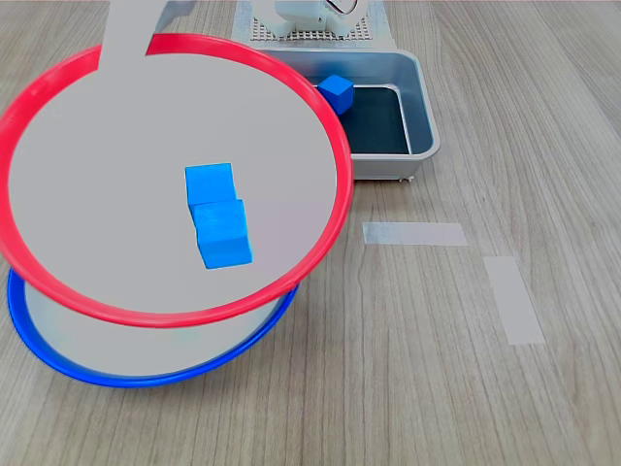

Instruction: Resolve any anomalies and move all blocks to matching dishes

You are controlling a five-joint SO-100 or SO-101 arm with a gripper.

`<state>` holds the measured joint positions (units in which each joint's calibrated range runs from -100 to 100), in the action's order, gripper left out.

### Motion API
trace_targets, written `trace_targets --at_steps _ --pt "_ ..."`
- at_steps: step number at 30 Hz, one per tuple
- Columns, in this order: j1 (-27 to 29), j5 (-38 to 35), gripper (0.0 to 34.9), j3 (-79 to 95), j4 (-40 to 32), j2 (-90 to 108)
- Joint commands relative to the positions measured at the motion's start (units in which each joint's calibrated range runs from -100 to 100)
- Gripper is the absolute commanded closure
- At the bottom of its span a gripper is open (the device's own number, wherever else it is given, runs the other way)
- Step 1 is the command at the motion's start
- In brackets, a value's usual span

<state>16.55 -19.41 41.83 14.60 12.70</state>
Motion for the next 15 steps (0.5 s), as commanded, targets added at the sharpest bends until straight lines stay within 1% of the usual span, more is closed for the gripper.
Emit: trace_targets --at_steps 1,4,8,15 --pt "1.0 1.7 34.9 -0.8 -1.8 3.1" --pt "0.7 2.7 34.9 -1.1 -2.5 3.1" --pt "-1.9 4.6 34.9 -2.0 -2.6 3.2" --pt "-9.6 8.1 34.9 -3.4 -2.0 3.6"
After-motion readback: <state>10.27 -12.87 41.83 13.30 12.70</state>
